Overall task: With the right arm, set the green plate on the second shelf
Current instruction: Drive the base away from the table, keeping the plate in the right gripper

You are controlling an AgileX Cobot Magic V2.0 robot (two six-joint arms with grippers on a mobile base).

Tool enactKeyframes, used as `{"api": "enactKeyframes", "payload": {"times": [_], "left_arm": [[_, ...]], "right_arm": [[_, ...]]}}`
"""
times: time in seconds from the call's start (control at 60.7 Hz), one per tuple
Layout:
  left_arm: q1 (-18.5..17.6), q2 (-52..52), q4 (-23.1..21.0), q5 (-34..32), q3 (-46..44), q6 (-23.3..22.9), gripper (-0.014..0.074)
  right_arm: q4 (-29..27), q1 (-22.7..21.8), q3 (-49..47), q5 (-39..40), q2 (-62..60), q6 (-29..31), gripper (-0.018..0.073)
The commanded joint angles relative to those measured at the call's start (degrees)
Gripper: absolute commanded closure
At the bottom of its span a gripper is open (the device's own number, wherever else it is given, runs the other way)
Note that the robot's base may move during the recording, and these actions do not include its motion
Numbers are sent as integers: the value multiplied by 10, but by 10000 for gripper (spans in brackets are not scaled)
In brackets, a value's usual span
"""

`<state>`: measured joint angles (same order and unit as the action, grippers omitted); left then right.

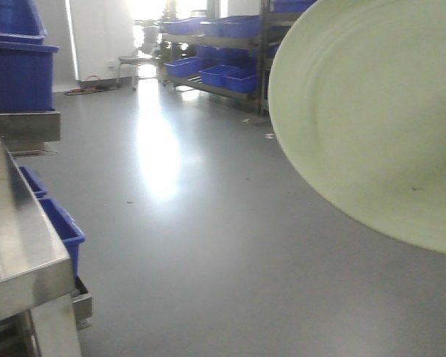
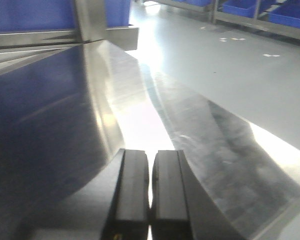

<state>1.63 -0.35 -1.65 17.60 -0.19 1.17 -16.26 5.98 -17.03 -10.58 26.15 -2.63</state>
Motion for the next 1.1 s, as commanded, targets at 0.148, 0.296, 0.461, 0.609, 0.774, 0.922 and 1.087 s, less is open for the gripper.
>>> {"api": "enactKeyframes", "payload": {"times": [0.148, 0.296, 0.461, 0.609, 0.774, 0.922, 1.087], "left_arm": [[-1, -12, -4, -46, 23, 0, 472], [-1, -12, -4, -46, 23, 0, 472], [-1, -12, -4, -46, 23, 0, 472], [-1, -12, -4, -46, 23, 0, 472], [-1, -12, -4, -46, 23, 0, 472], [-1, -12, -4, -46, 23, 0, 472], [-1, -12, -4, -46, 23, 0, 472]], "right_arm": [[-3, -3, -19, 61, 0, 0, 503], [-3, -3, -19, 61, 0, 0, 503], [-3, -3, -19, 61, 0, 0, 503], [-3, -3, -19, 61, 0, 0, 503], [-3, -3, -19, 60, 0, 0, 503], [-3, -3, -19, 60, 0, 0, 503], [-3, -3, -19, 60, 0, 0, 503]]}}
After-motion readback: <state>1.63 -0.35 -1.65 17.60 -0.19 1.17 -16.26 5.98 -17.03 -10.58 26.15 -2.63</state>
